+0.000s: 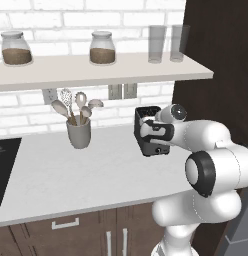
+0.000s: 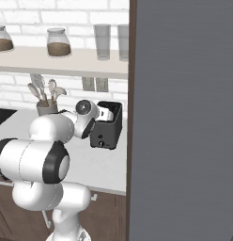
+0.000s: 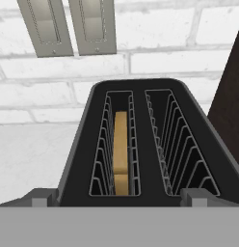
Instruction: Start the toaster. Once the lever pops up, take the bread to the plate on the dining counter.
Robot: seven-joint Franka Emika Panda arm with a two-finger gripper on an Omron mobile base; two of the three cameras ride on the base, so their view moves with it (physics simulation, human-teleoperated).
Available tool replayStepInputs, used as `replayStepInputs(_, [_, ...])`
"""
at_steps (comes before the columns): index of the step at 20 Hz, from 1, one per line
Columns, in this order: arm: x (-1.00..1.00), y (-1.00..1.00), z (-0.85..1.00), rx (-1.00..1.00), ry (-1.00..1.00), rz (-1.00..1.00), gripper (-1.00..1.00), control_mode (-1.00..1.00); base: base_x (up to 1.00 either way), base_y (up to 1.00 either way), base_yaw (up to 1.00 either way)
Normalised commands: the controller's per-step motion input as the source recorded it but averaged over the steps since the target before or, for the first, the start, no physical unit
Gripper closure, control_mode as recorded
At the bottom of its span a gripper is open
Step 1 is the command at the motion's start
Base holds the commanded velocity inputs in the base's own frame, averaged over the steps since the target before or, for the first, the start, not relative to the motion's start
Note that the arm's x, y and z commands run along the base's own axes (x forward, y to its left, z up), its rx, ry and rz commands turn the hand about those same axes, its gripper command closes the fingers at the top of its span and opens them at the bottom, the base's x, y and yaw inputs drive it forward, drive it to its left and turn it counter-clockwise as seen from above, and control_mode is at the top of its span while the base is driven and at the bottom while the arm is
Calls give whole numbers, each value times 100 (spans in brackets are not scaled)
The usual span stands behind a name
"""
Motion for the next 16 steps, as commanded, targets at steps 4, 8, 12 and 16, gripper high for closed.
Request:
replayStepInputs(4, [0, 0, 0, 0, 0, 0, -100, -100, 0, 0, 0])
replayStepInputs(8, [0, 0, 0, 0, 0, 0, -100, -100, 0, 0, 0])
replayStepInputs(12, [0, 0, 0, 0, 0, 0, -100, -100, 0, 0, 0])
replayStepInputs(16, [0, 0, 0, 0, 0, 0, -100, -100, 0, 0, 0])
